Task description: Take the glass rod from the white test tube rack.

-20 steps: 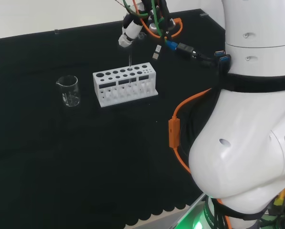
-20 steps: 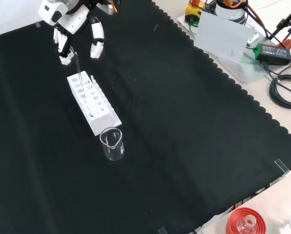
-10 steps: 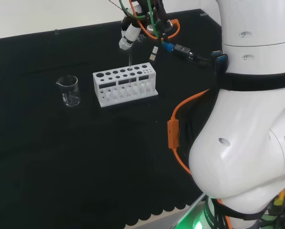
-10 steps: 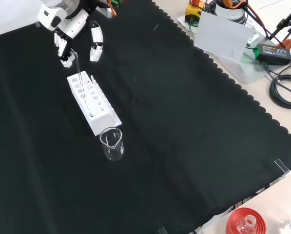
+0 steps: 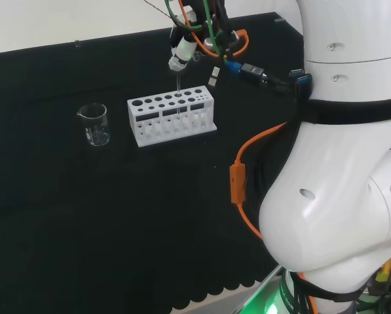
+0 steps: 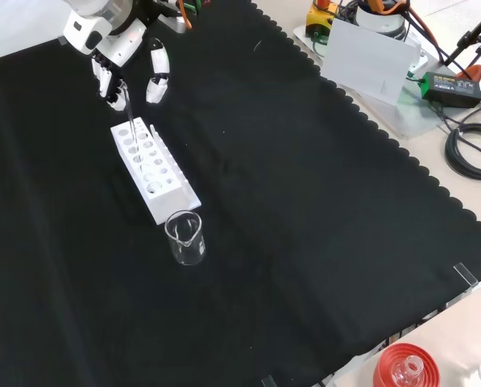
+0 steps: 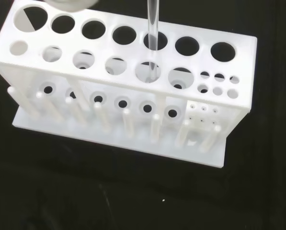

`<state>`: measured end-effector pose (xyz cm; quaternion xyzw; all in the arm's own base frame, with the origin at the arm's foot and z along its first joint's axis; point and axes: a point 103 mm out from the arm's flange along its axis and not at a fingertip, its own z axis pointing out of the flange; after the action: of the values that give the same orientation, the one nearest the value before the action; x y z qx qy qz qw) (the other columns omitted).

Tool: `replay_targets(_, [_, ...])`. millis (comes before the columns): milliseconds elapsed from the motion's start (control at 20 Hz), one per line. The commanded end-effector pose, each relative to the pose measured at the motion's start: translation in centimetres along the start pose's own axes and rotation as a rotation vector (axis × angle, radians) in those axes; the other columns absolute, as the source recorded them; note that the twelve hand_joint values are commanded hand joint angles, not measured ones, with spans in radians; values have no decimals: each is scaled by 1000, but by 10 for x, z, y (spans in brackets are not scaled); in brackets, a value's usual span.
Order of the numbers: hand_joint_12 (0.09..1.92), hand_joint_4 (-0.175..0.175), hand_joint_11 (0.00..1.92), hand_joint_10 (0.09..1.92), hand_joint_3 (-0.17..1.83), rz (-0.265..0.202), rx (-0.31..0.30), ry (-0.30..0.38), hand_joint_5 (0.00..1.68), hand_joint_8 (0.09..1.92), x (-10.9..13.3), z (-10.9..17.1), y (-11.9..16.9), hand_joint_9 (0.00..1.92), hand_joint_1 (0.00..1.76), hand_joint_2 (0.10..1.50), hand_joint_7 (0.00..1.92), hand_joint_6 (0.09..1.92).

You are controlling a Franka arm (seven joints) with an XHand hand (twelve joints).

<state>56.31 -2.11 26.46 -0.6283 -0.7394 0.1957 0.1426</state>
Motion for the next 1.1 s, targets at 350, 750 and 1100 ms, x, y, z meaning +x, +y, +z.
replay_targets(350, [1175,-98,963,631,665,-3,-10,1,566,766,2,0,5,1051,821,723,851,1015])
replay_targets(750, [1141,-107,1028,598,690,-5,-32,-6,602,757,3,1,7,1103,864,725,881,1024])
replay_targets(1100, [999,-142,1207,495,704,-6,-49,-18,658,747,9,-2,11,1220,957,744,919,1022])
